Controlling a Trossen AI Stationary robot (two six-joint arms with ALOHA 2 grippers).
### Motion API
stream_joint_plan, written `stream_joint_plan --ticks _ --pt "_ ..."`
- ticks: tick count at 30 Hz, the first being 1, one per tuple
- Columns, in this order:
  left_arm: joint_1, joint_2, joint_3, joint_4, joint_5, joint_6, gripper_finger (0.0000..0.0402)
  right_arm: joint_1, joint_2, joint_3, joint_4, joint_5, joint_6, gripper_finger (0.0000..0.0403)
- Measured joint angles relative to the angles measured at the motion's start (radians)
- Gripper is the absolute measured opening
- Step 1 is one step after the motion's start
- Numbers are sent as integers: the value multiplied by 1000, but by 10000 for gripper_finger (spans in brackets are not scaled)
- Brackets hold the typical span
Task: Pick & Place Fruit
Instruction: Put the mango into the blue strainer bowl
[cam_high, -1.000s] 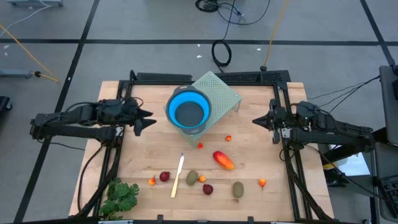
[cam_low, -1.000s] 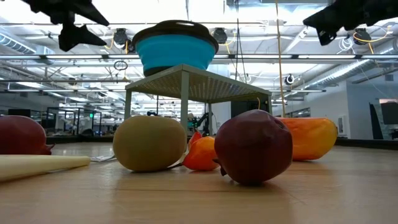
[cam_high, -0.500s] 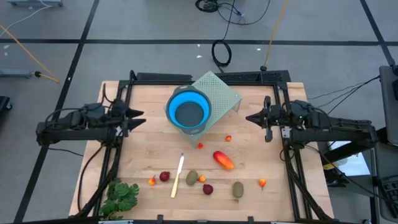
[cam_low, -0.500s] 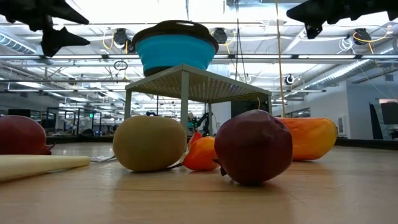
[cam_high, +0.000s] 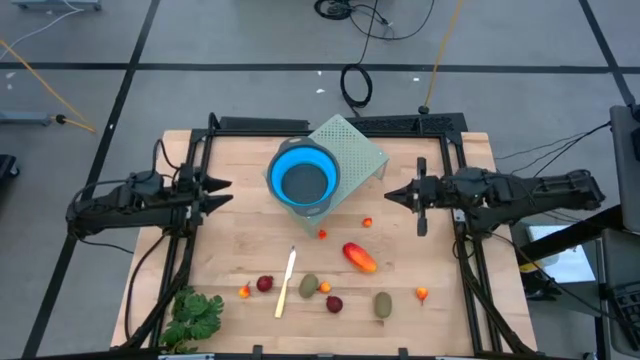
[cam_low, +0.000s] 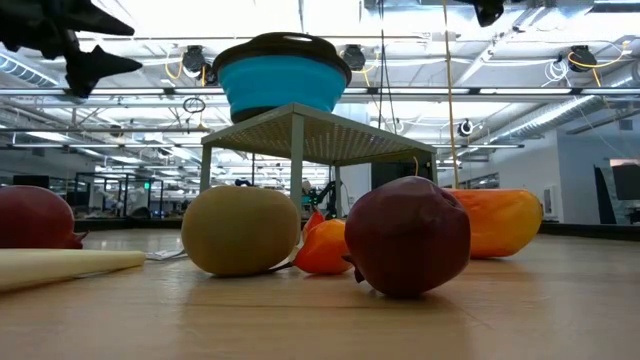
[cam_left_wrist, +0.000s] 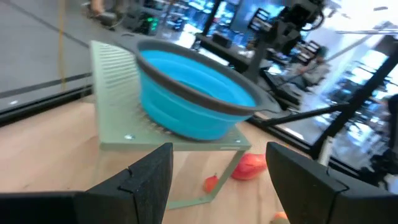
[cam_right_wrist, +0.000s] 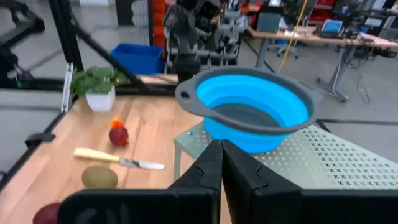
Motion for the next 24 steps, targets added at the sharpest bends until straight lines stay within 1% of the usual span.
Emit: stream_joint_plan --ticks 4,8,14,17,20,22,24 --pt "0 0 -48 68 66 4 255 72 64 81 -51 71 3 0" --pt "-2 0 -87 108 109 9 255 138 132 156 -112 134 48 0" --pt "-52 0 -122 143 113 27 255 220 242 261 -235 185 136 0" --pt "-85 0 -128 139 101 46 255 249 294 296 -248 186 184 0" --pt "-112 0 -127 138 93 57 255 277 349 331 -250 191 179 0" --pt "-131 0 -127 132 75 60 255 292 388 356 -261 212 179 0" --pt "-149 0 -127 107 57 62 255 302 422 387 -283 212 198 0"
